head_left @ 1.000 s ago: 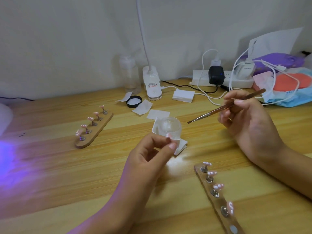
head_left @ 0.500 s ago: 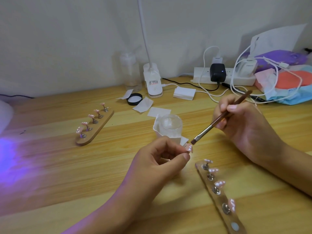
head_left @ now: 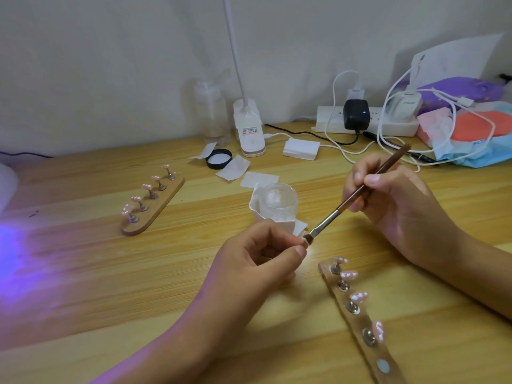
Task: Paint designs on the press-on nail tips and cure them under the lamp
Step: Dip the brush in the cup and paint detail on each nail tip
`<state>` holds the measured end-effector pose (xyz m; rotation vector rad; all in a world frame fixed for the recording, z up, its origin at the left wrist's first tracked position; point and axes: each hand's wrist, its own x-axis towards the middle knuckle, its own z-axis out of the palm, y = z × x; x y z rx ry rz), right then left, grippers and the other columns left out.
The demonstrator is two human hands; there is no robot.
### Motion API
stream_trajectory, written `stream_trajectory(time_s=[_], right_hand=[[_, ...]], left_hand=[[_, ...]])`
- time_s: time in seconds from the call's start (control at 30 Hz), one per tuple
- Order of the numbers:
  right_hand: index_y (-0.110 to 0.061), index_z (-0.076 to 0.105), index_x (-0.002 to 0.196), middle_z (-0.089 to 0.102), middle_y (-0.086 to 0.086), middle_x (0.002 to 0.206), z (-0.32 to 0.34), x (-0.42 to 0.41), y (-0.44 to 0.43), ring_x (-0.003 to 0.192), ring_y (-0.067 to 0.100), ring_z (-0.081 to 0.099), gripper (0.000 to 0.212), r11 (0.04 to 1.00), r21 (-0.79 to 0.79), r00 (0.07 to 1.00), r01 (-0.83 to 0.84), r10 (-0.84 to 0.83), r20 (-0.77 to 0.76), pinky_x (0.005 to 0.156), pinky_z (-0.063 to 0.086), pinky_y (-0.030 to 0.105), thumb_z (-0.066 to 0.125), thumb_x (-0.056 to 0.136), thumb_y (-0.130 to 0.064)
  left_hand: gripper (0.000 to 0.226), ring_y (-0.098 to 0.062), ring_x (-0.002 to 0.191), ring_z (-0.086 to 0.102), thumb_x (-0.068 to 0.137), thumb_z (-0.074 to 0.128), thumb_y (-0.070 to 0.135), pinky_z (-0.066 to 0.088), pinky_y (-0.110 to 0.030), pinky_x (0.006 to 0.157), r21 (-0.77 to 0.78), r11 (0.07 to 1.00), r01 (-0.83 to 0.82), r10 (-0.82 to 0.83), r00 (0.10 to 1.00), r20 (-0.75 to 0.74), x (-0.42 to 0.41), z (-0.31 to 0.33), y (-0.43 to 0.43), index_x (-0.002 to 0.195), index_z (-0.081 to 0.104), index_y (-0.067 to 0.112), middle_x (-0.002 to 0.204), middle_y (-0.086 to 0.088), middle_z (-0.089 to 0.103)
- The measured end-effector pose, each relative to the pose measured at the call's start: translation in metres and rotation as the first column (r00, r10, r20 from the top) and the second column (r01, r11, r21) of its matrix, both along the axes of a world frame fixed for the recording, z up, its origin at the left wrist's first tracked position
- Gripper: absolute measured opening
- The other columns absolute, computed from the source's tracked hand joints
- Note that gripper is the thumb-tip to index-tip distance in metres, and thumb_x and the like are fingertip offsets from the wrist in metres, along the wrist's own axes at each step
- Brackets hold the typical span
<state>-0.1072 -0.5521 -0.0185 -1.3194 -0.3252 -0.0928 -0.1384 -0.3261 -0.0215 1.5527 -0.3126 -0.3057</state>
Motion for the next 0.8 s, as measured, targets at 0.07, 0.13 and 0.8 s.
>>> stream_trajectory(time_s=[0.07,0.13,0.8], right_hand=[[-0.020,0.062,0.077,0.059,0.000,0.071,-0.0001,-0.0003,-0.0002,0.066,0.011,0.055,0.017,1.000,-0.010,1.000,0.017,-0.017,0.012,0.063,0.050,0.018,0.048,0.083,-0.012],[-0.021,0.062,0.076,0.059,-0.002,0.071,-0.0001,-0.0006,-0.0005,0.067,0.011,0.055,0.013,0.999,-0.020,0.998,0.045,-0.044,0.035,0.063,0.049,0.018,0.051,0.080,-0.015],[-0.013,0.059,0.079,0.062,0.001,0.071,0.0001,-0.0008,0.0019,0.066,0.013,0.058,0.018,0.997,0.050,0.998,0.052,-0.053,0.019,0.063,0.052,0.021,0.042,0.084,-0.009]], left_hand=[[0.007,-0.004,0.063,0.059,0.076,0.069,0.023,0.048,-0.013,0.062,-0.019,1.000,0.016,-0.016,1.000,-0.010,-0.0006,0.0007,0.0002,0.071,0.071,0.028,0.073,0.011,0.069],[0.006,-0.005,0.064,0.059,0.077,0.069,0.022,0.048,-0.013,0.063,-0.031,0.999,0.018,-0.018,1.000,-0.016,-0.0005,0.0003,0.0001,0.072,0.071,0.026,0.078,0.008,0.070],[0.003,-0.007,0.066,0.064,0.074,0.071,0.027,0.049,-0.015,0.062,-0.045,0.999,-0.026,0.024,0.998,-0.052,0.0011,0.0024,0.0006,0.071,0.071,0.028,0.071,0.003,0.070]])
